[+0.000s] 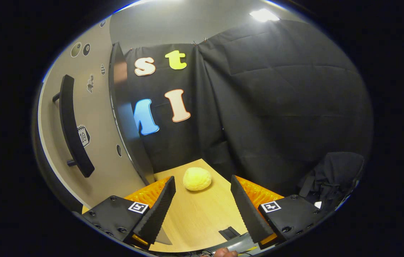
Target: Open the cabinet door with the right hand, grasp the bottle in the cabinet with the left hand and place it on the coaster, then close the cabinet door with the right hand.
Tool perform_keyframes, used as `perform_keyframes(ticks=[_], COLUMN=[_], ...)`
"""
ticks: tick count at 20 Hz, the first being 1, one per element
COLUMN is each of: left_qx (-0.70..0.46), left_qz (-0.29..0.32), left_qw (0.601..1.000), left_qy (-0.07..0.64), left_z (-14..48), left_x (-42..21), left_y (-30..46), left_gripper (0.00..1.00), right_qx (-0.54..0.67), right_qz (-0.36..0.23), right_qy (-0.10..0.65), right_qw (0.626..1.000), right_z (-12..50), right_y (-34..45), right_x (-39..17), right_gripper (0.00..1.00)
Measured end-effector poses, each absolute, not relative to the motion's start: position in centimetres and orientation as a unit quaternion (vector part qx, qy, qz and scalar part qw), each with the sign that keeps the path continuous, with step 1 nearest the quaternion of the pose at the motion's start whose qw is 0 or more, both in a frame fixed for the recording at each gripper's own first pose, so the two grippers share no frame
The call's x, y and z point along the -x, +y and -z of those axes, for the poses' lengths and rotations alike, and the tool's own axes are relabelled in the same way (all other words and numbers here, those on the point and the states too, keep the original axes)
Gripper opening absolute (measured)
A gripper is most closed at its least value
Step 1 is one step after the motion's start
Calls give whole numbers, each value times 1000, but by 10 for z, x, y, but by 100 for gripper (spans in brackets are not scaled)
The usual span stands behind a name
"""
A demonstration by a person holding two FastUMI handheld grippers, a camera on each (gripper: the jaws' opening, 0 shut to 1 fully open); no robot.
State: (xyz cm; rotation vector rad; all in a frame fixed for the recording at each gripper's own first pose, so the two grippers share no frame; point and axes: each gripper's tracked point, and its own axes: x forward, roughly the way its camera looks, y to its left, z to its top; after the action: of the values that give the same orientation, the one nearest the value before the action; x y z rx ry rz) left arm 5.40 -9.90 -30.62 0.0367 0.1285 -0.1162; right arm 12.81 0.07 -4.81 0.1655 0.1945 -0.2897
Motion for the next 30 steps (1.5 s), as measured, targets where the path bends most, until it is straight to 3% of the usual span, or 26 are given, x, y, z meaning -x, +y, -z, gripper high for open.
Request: perform_keyframes(ticks=[1,2,10,13,14,15,18,19,20,22,30], left_qx=[-16,-12,-12,-22,-25,-29,-52,-55,-57,-59,-21], left_qz=[62,66,79,85,86,83,64,60,58,54,52], left_qw=[996,995,995,995,995,995,996,997,997,997,998], left_qy=[64,69,63,46,41,37,22,15,7,1,2], left_z=[305,305,271,238,226,218,180,166,152,129,88], left_x=[-53,-53,-56,-51,-49,-46,-35,-31,-28,-22,-5], left_y=[-100,-101,-102,-104,-106,-106,-107,-111,-115,-120,-153], left_gripper=[74,84,84,84,84,84,82,82,82,82,82], right_qx=[-74,-65,-39,-57,-62,-68,-94,-103,-107,-105,-51], right_qz=[145,146,138,135,135,134,132,132,131,126,70], right_qy=[102,109,122,115,113,110,113,110,106,97,83], right_qw=[981,981,982,982,982,982,980,980,980,982,993], right_z=[53,59,70,70,70,71,76,75,73,68,56], right_y=[0,0,5,1,-1,-4,-16,-20,-23,-28,-15], right_x=[-126,-123,-112,-120,-124,-127,-143,-148,-154,-164,-182], right_gripper=[98,98,98,98,93,98,98,93,98,98,98])
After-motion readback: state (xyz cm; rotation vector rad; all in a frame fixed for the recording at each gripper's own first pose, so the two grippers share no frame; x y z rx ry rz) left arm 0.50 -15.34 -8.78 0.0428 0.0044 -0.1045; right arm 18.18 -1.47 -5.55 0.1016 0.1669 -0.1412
